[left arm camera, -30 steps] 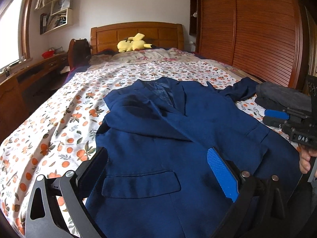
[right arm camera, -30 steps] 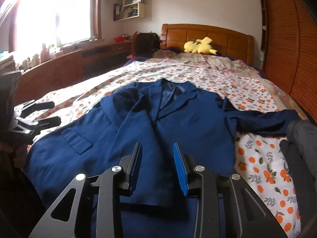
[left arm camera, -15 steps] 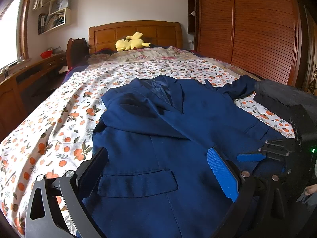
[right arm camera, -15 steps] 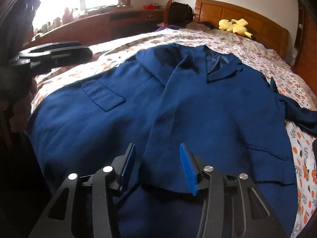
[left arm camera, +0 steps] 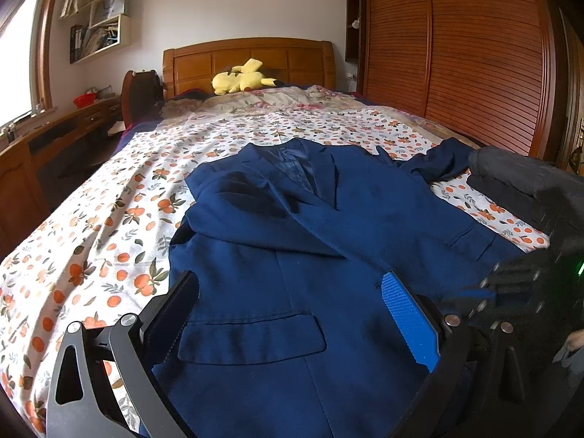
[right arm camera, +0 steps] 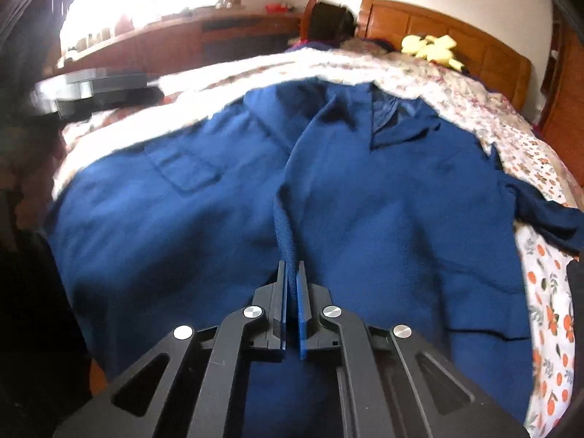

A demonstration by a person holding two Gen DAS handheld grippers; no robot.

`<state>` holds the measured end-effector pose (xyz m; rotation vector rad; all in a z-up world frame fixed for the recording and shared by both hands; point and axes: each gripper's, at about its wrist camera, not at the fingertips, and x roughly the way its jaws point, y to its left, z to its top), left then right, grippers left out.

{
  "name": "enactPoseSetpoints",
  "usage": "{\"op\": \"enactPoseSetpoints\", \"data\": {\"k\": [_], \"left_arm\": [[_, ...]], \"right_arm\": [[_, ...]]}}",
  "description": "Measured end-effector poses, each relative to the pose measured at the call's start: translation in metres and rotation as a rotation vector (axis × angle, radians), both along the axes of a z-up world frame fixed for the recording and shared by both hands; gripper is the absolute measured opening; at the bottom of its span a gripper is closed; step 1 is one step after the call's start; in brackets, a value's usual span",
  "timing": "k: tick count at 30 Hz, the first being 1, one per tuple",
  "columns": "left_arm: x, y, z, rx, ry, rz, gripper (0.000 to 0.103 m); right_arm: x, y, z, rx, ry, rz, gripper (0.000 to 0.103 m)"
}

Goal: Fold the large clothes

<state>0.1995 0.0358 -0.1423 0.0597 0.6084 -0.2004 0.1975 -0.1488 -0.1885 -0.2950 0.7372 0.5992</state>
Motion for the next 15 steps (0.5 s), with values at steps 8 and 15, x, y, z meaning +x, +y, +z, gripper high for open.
{"op": "enactPoseSetpoints", "data": {"k": [8, 15], "left_arm": [[0.0, -0.001, 0.001, 0.003, 0.0, -0.002, 0.101], [0.0, -0.002, 0.001, 0.004, 0.0, -0.002, 0.101]], "right_arm": [[0.004, -0.061, 0.059, 0.206, -0.103, -0.116, 0.002], [-0.005, -0.095, 0.098, 0.287, -0.201, -0.211, 0.002]]}}
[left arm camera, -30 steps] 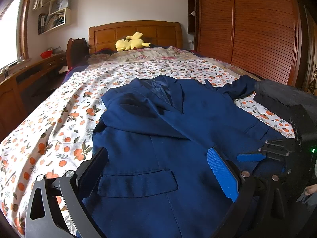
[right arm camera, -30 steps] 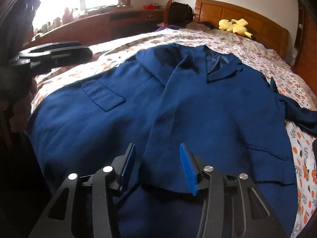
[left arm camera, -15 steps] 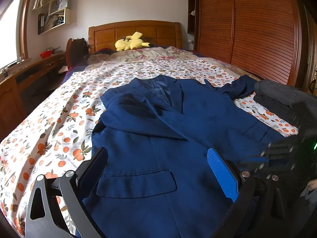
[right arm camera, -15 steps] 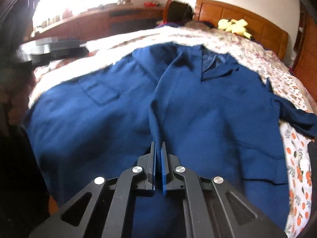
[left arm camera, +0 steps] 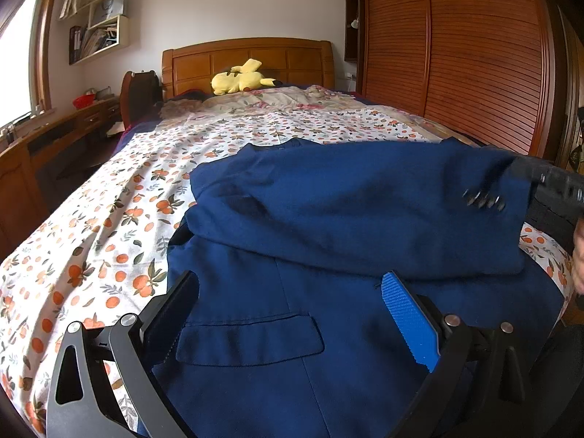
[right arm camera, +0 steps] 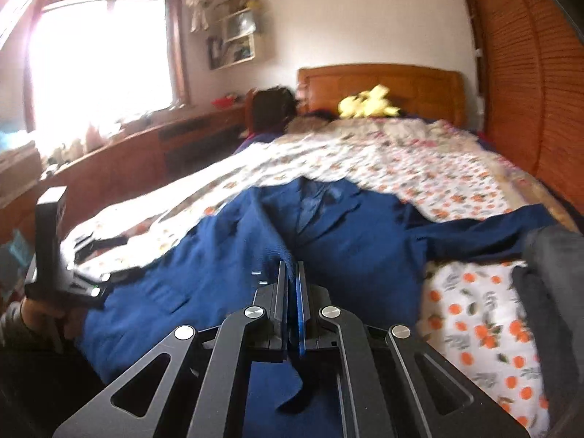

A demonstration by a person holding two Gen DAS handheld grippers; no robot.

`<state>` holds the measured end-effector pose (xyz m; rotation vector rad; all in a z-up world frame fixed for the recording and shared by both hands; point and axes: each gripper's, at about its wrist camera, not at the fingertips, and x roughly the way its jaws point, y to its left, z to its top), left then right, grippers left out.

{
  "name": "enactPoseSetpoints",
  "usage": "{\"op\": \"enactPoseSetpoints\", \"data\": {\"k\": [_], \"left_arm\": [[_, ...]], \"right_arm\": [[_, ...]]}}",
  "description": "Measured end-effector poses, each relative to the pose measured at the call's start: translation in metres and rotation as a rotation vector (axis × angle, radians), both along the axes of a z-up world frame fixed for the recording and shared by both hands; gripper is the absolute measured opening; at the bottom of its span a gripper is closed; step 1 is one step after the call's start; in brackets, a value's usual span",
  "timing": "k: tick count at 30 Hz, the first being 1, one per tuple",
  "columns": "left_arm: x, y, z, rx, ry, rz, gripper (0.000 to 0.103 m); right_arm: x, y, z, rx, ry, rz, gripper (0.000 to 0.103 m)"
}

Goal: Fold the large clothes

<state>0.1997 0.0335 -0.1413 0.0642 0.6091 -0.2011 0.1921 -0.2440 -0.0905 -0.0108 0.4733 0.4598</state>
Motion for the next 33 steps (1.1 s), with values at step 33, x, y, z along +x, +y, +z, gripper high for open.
{"op": "enactPoseSetpoints", "data": {"k": [33], "left_arm": [[-0.023, -0.041, 0.027, 0.047, -0.077, -0.059, 0.101]], "right_arm": [[0.038, -0.003, -0.057, -0.158, 0.098, -0.111, 0.028]]}}
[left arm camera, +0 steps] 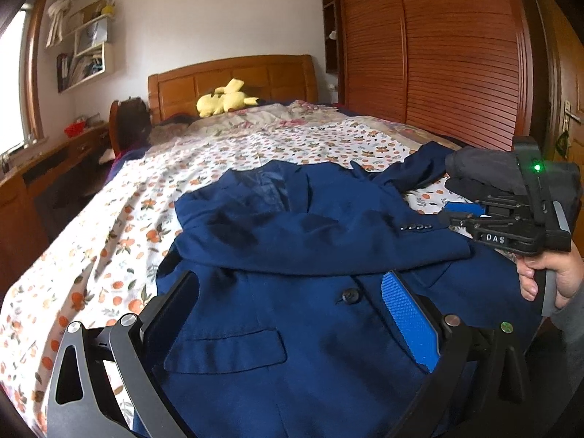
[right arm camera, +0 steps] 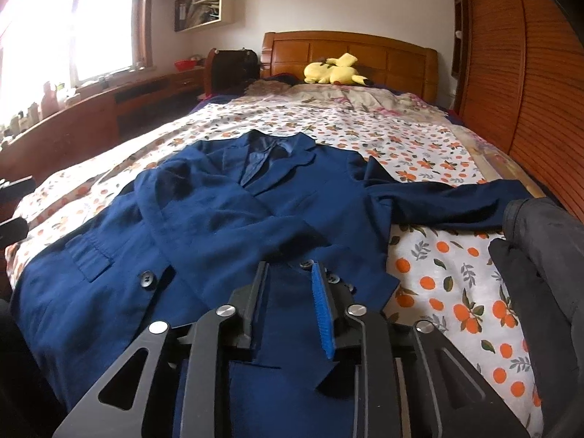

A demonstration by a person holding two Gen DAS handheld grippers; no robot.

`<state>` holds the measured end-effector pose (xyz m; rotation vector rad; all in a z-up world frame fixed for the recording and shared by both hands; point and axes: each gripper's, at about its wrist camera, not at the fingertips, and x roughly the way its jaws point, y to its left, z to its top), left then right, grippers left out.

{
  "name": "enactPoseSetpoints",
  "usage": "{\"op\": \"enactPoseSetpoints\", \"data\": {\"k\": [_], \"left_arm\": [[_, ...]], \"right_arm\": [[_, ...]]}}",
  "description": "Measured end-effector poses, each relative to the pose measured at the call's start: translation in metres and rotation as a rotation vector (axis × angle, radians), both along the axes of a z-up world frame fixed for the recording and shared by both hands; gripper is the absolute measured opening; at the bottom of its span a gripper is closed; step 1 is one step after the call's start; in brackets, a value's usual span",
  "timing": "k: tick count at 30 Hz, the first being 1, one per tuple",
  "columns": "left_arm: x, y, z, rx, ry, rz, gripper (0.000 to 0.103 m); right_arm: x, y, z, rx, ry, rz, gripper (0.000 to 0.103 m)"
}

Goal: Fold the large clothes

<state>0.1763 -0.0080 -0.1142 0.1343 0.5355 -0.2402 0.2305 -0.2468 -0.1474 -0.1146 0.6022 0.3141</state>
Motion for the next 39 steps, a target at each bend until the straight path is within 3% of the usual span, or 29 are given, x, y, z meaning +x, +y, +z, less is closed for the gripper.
{"op": "enactPoseSetpoints", "data": {"k": [9, 23, 33, 39], "left_arm": [[0.021, -0.018, -0.004, -0.018, 0.001, -0.01, 0.101], [0.09, -0.028, -0.044, -0.037, 0.038, -0.031, 0.101], [0.092, -0.033, -0.071, -0.036, 0.044, -0.051, 0.101], [0.085, -0.03, -0.074, -0.048, 0.019, -0.042, 0.101]], "right_arm": [[-0.003, -0.011, -0.005, 0.013, 0.017, -0.005, 0.03], [0.001, -0.031, -0.023, 0.017, 0.059, -0.055, 0.03], [0.003, -0.034, -0.029, 0.021, 0.063, -0.065, 0.03], [0.002, -0.036, -0.013, 0.018, 0.029, -0.076, 0.031]]}}
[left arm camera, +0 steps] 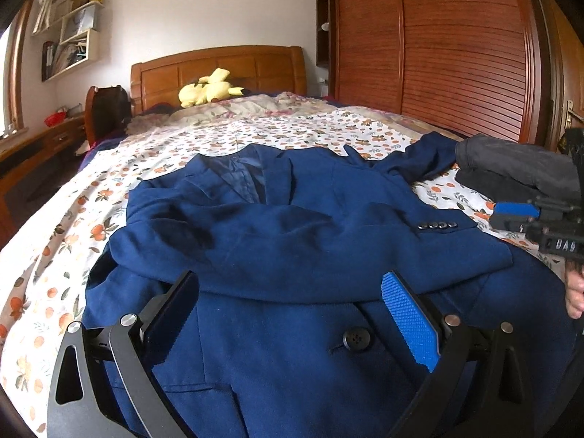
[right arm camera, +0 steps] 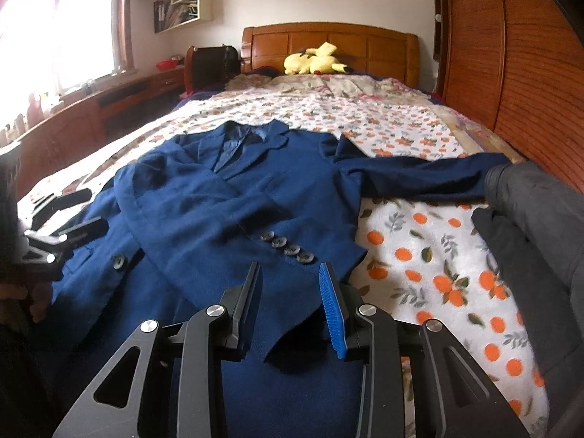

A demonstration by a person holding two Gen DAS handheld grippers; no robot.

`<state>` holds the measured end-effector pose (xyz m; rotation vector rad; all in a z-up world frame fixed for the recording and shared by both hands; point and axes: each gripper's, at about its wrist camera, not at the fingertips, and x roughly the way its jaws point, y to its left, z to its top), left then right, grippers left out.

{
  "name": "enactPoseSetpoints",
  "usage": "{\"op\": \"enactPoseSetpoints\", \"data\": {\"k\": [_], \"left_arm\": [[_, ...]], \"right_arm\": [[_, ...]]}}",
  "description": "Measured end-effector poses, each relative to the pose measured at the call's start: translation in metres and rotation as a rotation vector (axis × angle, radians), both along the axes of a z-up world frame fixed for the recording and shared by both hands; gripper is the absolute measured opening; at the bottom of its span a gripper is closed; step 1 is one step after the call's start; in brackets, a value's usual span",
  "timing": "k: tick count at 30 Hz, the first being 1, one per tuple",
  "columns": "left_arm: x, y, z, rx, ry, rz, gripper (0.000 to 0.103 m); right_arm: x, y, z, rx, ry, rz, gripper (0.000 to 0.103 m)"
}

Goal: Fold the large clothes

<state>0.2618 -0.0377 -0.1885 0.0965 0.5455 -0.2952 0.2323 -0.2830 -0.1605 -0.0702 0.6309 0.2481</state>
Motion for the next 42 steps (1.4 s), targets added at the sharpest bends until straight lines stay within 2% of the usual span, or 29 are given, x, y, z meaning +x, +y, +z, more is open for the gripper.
{"op": "enactPoseSetpoints", "data": {"k": [4, 6, 16, 23, 28, 30, 35, 42], "left_arm": [[-0.004, 0.001, 0.002, -0.008, -0.019, 0.0, 0.101], [-0.006, 0.002, 0.003, -0.012, -0.03, 0.001, 0.101], [-0.017, 0.015, 0.02, -0.056, -0.09, 0.016, 0.101], [-0.019, 0.042, 0.037, -0.1, -0.099, 0.046, 0.101], [-0.019, 0.063, 0.046, -0.12, -0.109, 0.08, 0.101], [-0.018, 0.07, 0.048, -0.123, -0.109, 0.092, 0.101], [-0.016, 0.077, 0.048, -0.104, -0.109, 0.111, 0.101], [-0.019, 0.073, 0.049, -0.101, -0.108, 0.085, 0.101]], "right_arm": [[0.007, -0.008, 0.018, 0.011, -0.02, -0.023, 0.031], [0.013, -0.009, 0.025, -0.02, -0.029, -0.036, 0.037], [0.081, -0.039, 0.041, -0.053, -0.003, -0.121, 0.037], [0.137, -0.063, 0.024, -0.038, 0.055, -0.217, 0.04], [0.175, -0.077, 0.002, -0.03, 0.119, -0.28, 0.042], [0.188, -0.082, -0.006, -0.031, 0.138, -0.305, 0.055], [0.215, -0.09, -0.025, -0.006, 0.176, -0.361, 0.07], [0.236, -0.105, -0.044, 0.059, 0.257, -0.449, 0.072]]}}
